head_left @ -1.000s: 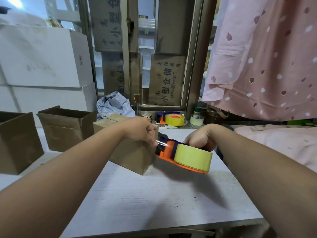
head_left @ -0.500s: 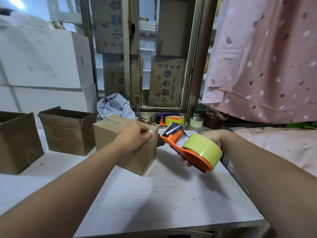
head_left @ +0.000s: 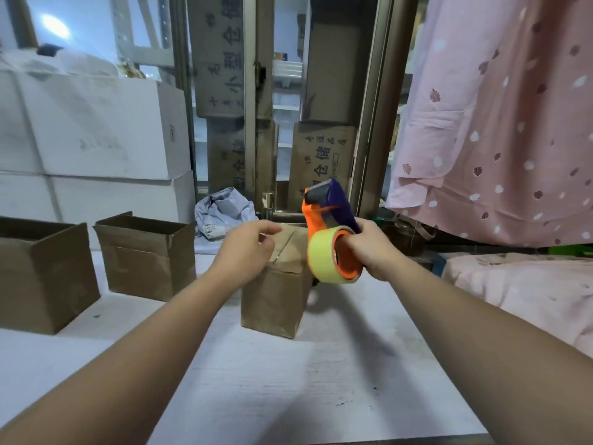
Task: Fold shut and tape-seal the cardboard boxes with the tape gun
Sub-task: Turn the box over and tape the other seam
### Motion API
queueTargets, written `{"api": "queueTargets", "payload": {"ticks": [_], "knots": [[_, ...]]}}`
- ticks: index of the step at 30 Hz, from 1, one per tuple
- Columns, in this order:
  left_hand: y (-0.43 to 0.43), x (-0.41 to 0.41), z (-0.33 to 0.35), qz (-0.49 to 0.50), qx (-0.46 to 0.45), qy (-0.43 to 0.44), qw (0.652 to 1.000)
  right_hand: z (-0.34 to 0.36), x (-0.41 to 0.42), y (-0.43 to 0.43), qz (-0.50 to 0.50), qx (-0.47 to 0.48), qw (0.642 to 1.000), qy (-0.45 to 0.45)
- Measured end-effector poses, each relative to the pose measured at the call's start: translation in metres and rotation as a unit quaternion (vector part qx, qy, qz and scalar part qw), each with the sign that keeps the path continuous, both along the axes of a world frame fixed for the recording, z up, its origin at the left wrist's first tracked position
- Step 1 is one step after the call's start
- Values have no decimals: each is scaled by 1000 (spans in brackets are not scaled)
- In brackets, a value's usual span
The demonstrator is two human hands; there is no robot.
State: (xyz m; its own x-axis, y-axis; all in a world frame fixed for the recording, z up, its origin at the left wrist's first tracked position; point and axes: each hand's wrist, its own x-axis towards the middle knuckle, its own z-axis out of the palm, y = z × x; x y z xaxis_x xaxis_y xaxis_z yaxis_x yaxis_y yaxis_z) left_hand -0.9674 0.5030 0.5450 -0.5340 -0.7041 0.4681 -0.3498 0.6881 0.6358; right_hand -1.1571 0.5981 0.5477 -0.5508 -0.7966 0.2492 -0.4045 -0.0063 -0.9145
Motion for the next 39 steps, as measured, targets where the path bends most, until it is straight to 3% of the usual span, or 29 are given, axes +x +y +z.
{"api": "queueTargets", "payload": {"ticks": [3, 7, 15, 19, 23, 25, 32, 39], "knots": [[23, -11, 11, 16, 94, 183, 978, 3, 14, -12, -59, -17, 992, 107], [38, -27, 17, 21, 214, 204, 955, 6, 34, -25, -164, -60, 972, 154], [27, -40, 8, 26, 338, 322, 884, -2, 57, -22, -177, -107, 952, 226], [21, -37, 3, 27, 353, 346, 869, -4, 63, -22, -181, -111, 944, 253], [19, -32, 9, 7, 452, 432, 780, -2, 66, -22, -185, -104, 927, 308], [17, -28, 10, -5, 470, 444, 762, -2, 65, -20, -177, -108, 919, 336], [3, -13, 3, 27, 356, 362, 861, -7, 66, -18, -166, -101, 914, 356], [0, 0, 4, 31, 391, 363, 845, -3, 63, -19, -137, -67, 908, 391]]}}
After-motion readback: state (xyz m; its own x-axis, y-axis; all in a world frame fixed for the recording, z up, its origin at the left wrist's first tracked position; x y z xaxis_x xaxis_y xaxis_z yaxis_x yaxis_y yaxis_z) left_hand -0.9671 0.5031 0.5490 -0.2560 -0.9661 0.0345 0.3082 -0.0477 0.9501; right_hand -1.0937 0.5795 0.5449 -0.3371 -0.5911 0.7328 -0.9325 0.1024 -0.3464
